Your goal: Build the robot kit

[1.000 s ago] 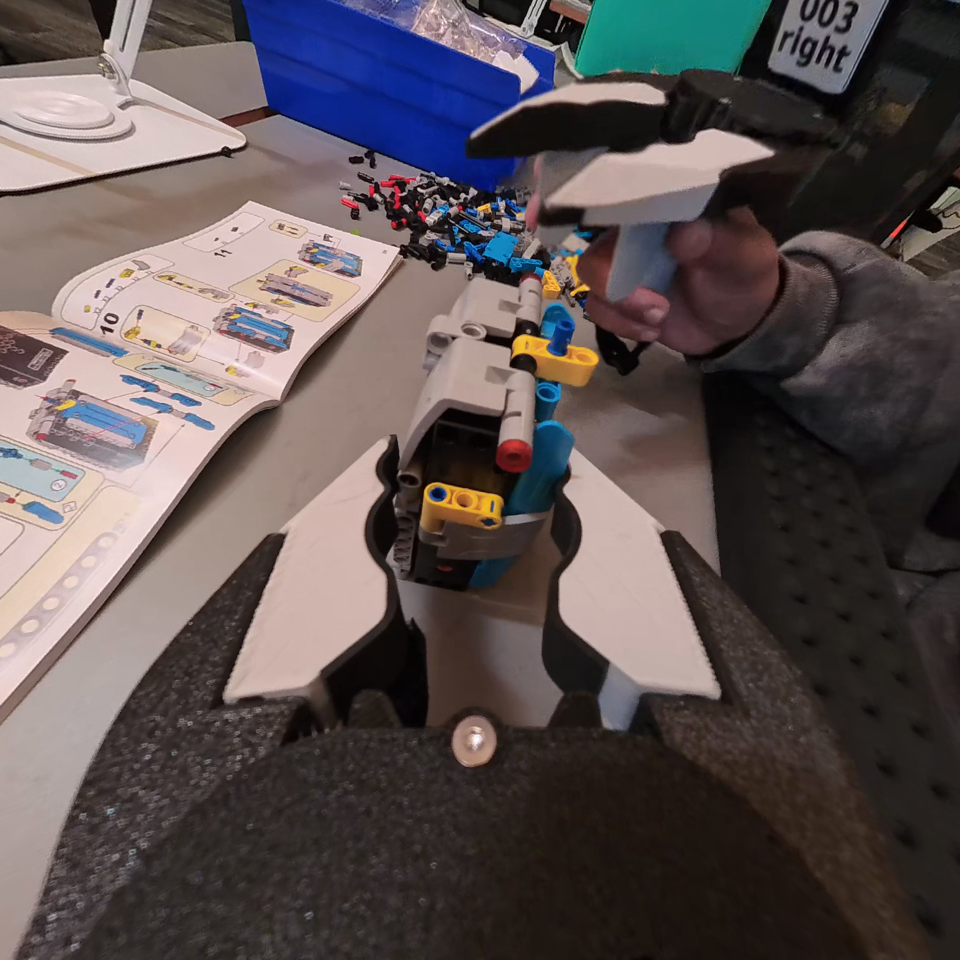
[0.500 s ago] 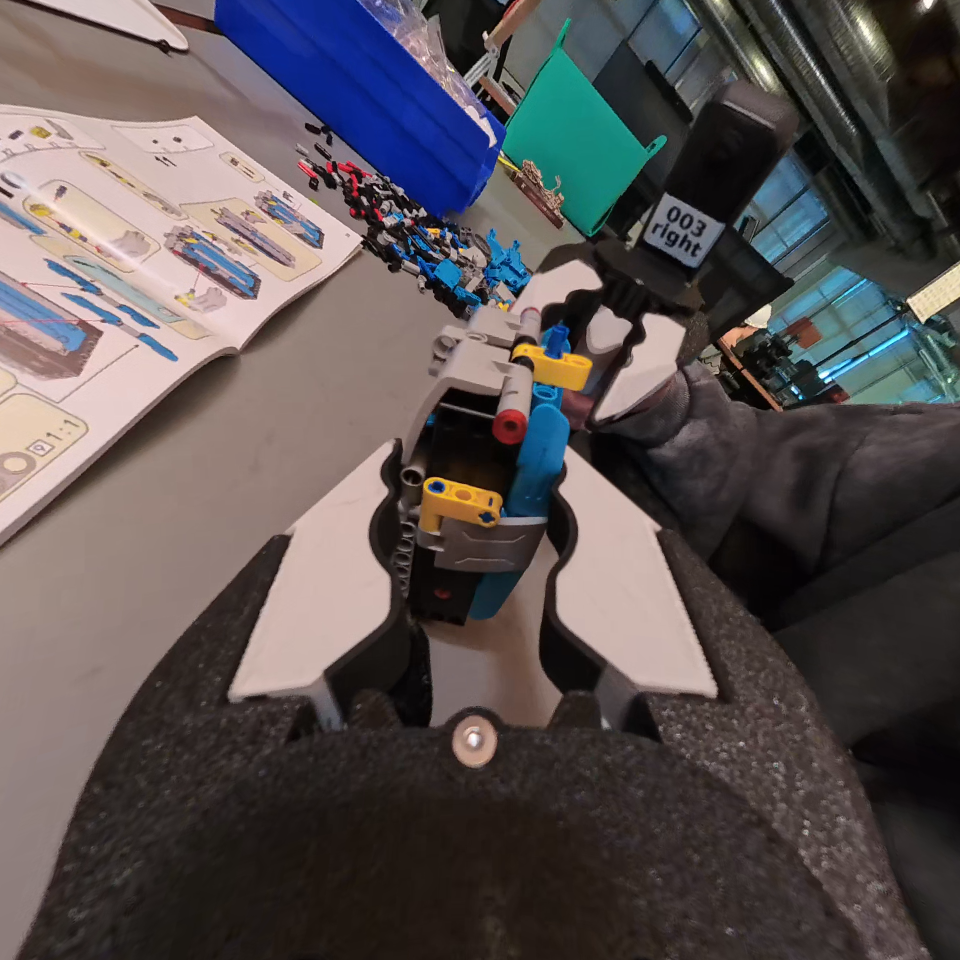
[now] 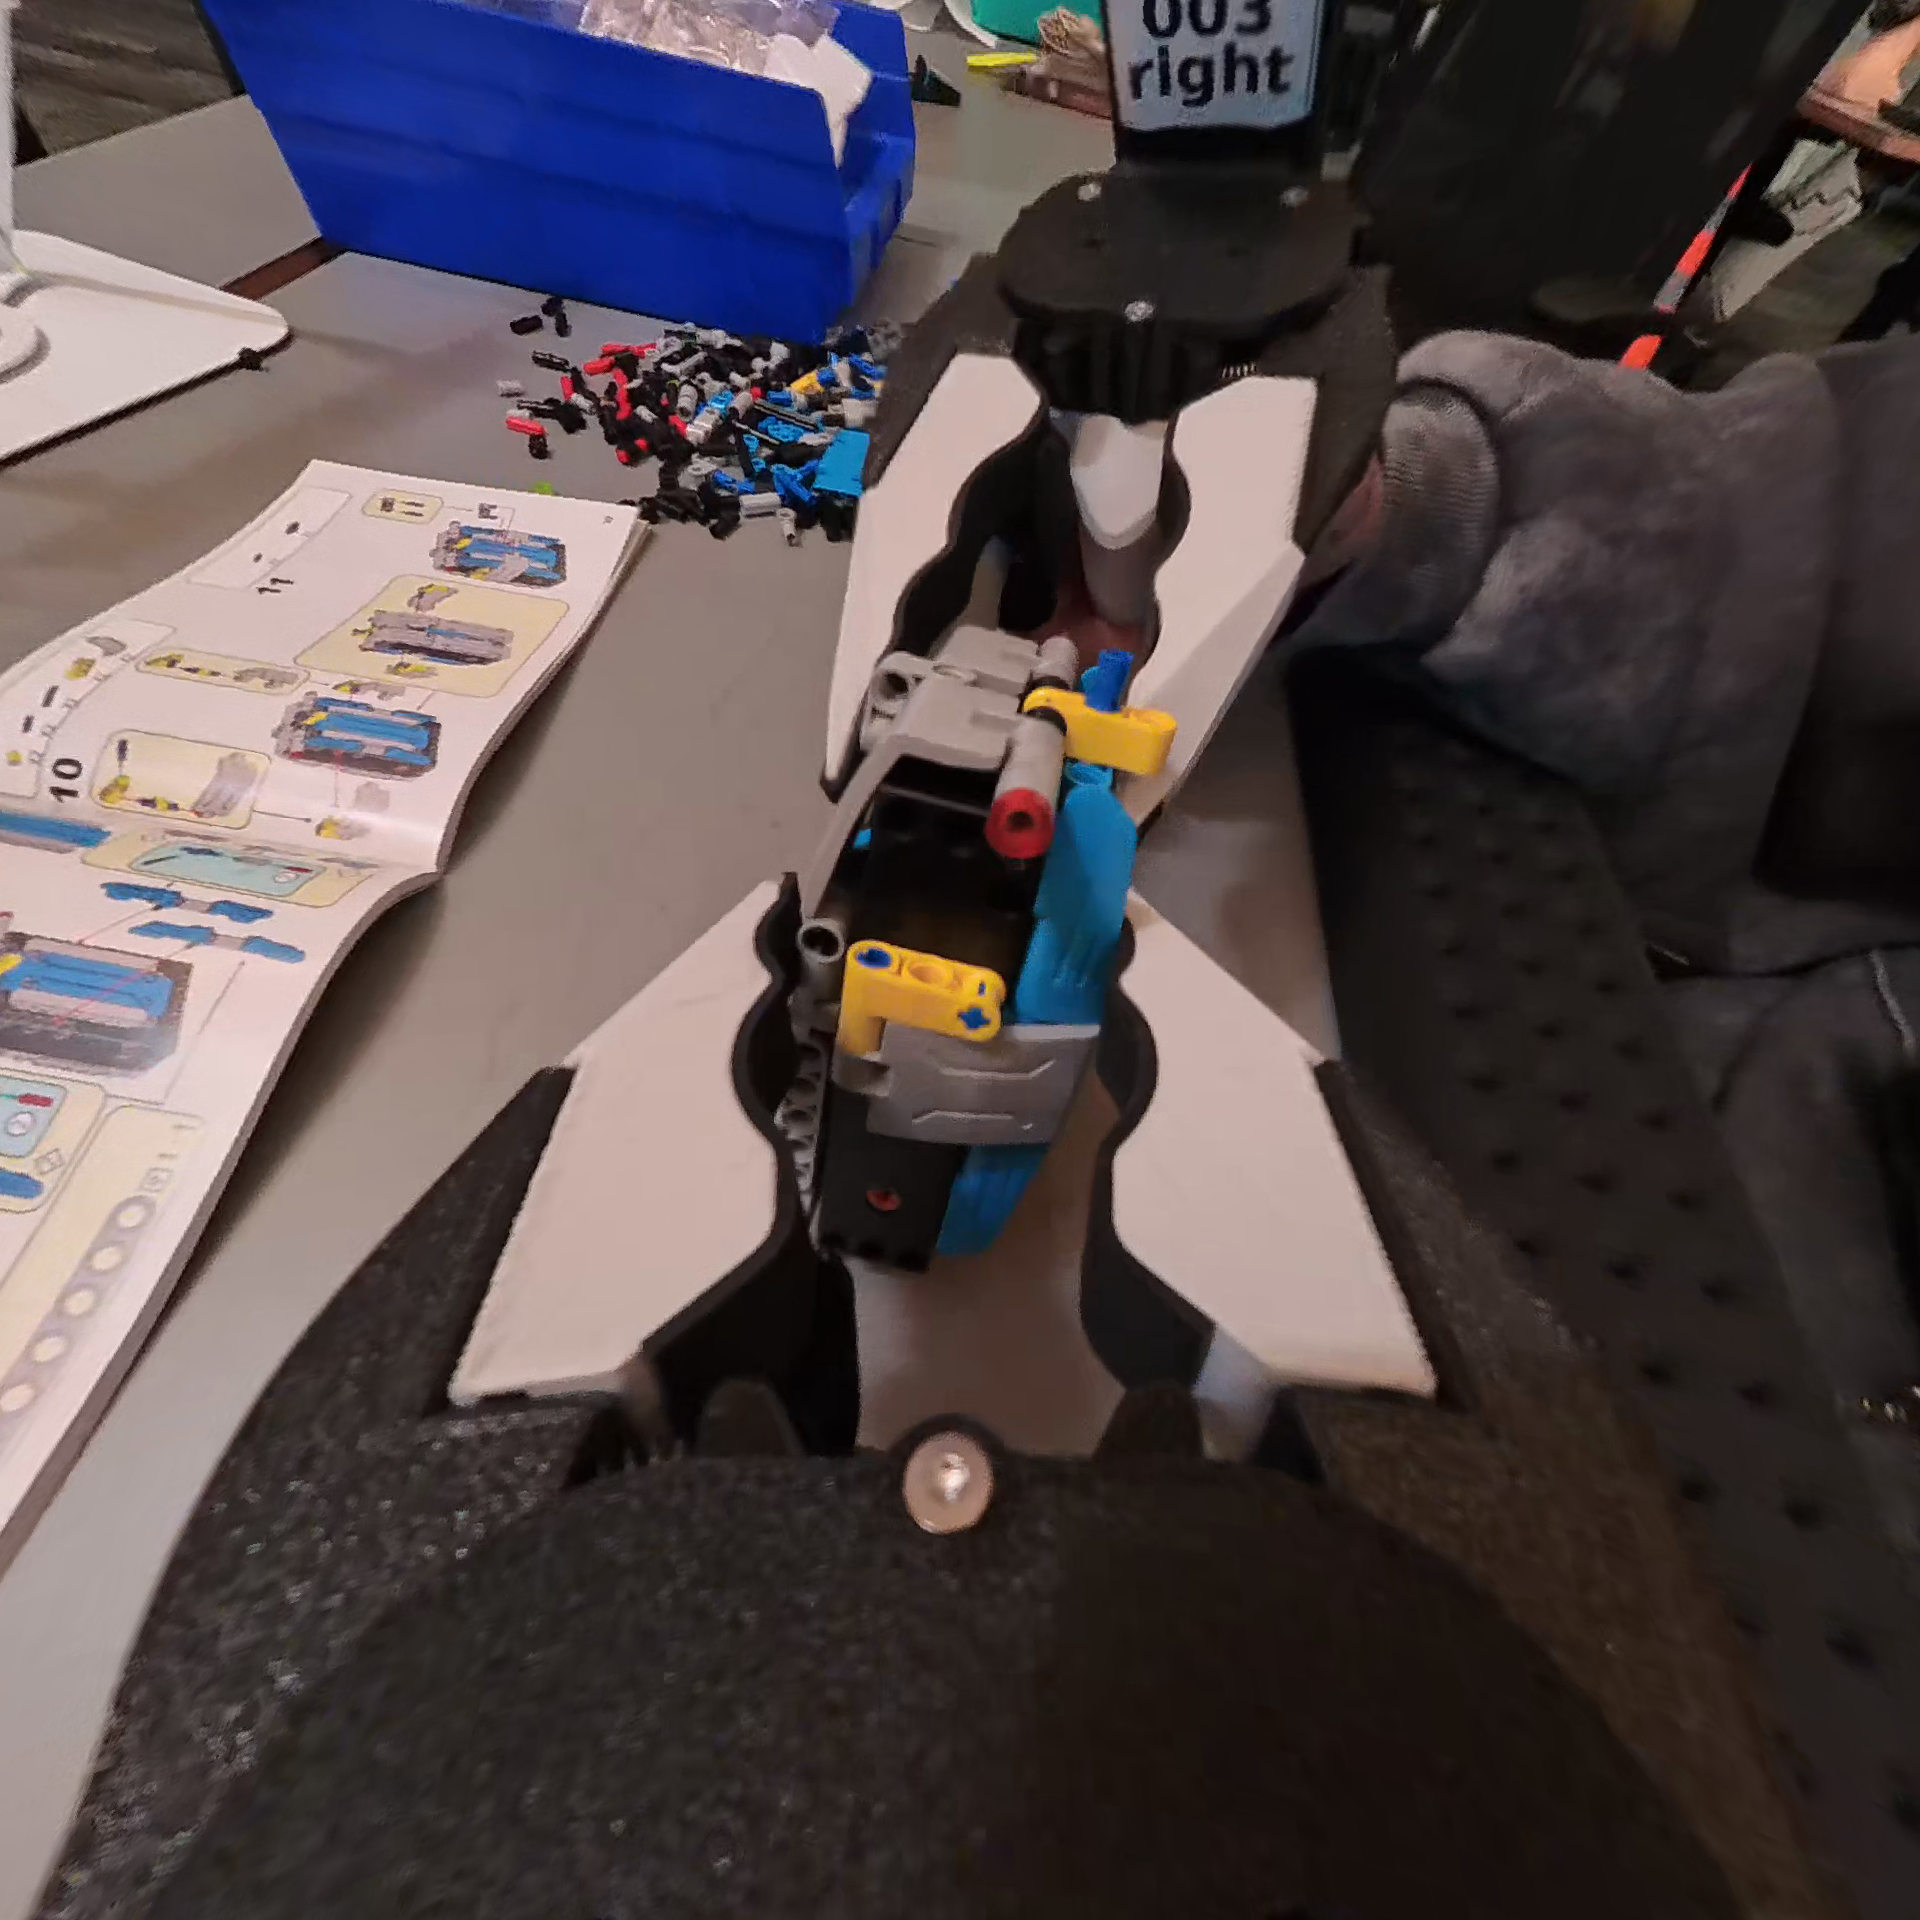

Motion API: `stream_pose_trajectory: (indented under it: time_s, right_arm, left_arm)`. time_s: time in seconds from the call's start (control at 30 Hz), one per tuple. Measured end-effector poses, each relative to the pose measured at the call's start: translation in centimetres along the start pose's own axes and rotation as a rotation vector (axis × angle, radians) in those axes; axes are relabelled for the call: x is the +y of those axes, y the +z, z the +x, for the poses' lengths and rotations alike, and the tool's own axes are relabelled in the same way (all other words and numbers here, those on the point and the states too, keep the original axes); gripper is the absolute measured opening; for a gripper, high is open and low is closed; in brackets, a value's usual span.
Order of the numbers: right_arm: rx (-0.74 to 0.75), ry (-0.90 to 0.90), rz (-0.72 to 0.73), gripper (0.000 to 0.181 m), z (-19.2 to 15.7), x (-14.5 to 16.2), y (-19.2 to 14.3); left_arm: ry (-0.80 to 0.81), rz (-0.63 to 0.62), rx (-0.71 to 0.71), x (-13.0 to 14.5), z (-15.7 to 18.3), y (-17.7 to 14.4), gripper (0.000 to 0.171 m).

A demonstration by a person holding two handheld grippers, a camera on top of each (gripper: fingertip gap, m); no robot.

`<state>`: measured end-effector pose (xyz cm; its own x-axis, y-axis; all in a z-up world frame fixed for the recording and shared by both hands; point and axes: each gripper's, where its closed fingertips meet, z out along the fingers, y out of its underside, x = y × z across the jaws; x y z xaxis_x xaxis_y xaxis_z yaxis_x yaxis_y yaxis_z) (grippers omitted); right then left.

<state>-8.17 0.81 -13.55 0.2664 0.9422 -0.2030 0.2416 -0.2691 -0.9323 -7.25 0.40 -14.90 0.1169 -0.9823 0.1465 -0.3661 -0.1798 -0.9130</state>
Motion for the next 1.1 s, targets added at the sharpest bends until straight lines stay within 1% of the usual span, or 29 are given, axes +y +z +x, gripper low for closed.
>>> stream_pose_trajectory:
  time_s: [0.07, 0.2, 0.23, 0.27, 0.3, 0.37, 0.43, 0.5, 0.57, 0.6, 0.67, 0.7, 0.77, 0.8, 0.83, 0.9, 0.93, 1.0, 1.1]
  right_arm:
    - [-0.012, 0.077, 0.018, 0.045, 0.8, 0.0, -0.4]
    - [-0.040, 0.209, 0.044, 0.045, 1.8, 0.2, -1.1]
    - [-0.045, 0.242, 0.053, 0.046, 2.0, 0.3, -1.2]
    - [-0.043, 0.265, 0.058, 0.045, 2.3, 0.4, -1.3]
    - [-0.035, 0.291, 0.058, 0.045, 2.8, 0.5, -1.5]
    - [-0.021, 0.361, 0.061, 0.043, 3.7, 1.0, -2.0]
    - [-0.030, 0.430, 0.060, 0.043, 4.2, 1.5, -2.4]
    - [-0.037, 0.408, 0.059, 0.043, 4.0, 1.5, -2.4]
    - [-0.030, 0.314, 0.048, 0.043, 3.5, 1.3, -2.2]
    - [-0.025, 0.298, 0.046, 0.043, 3.4, 1.2, -2.2]
    - [-0.025, 0.352, 0.053, 0.043, 3.7, 1.4, -2.2]
    - [-0.028, 0.382, 0.052, 0.042, 4.0, 1.5, -2.3]
    - [-0.020, 0.394, 0.054, 0.042, 4.2, 1.5, -2.4]
    - [-0.018, 0.387, 0.054, 0.042, 4.1, 1.5, -2.3]
    - [-0.015, 0.377, 0.053, 0.042, 4.0, 1.5, -2.3]
    - [-0.003, 0.384, 0.054, 0.042, 4.1, 1.4, -2.2]
    - [-0.001, 0.400, 0.058, 0.042, 4.3, 1.4, -2.2]
    - [-0.001, 0.424, 0.060, 0.042, 4.4, 1.6, -2.3]
    - [0.002, 0.415, 0.060, 0.042, 4.4, 1.5, -2.3]
  left_arm:
    - [-0.042, 0.046, -0.027, -0.6, -0.7, -0.1, 0.057]
    - [-0.163, 0.114, -0.007, -1.2, -2.2, -1.2, 0.068]
    - [-0.194, 0.138, 0.009, -1.4, -2.5, -1.5, 0.069]
    - [-0.219, 0.150, 0.046, -1.5, -2.4, -1.8, 0.075]
    - [-0.242, 0.153, 0.062, -1.4, -2.5, -2.0, 0.079]
    - [-0.260, 0.155, 0.076, -1.2, -2.7, -2.1, 0.081]
    - [-0.272, 0.093, 0.114, 0.0, -2.2, -1.5, 0.082]
    - [-0.250, 0.016, 0.087, 1.5, -2.3, -0.5, 0.082]
    - [-0.235, -0.012, 0.112, 1.8, -1.7, 0.0, 0.081]
    - [-0.223, 0.014, 0.115, 1.3, -1.5, -0.1, 0.078]
    - [-0.187, 0.061, 0.089, 0.3, -1.8, -0.8, 0.076]
    - [-0.163, 0.088, 0.051, -0.3, -2.3, -1.3, 0.074]
    - [-0.102, 0.173, -0.007, -1.7, -2.8, -2.6, 0.062]
    - [-0.081, 0.202, -0.006, -2.2, -2.6, -2.9, 0.058]
    - [-0.070, 0.213, 0.003, -2.5, -2.3, -2.9, 0.058]
    - [-0.025, 0.185, 0.036, -2.1, -1.0, -2.4, 0.056]
    - [0.009, 0.171, 0.015, -1.9, -0.7, -2.0, 0.059]
    - [0.075, 0.155, -0.045, -1.7, -0.8, -1.6, 0.059]
    - [0.081, 0.140, -0.047, -1.6, -0.8, -1.7, 0.059]
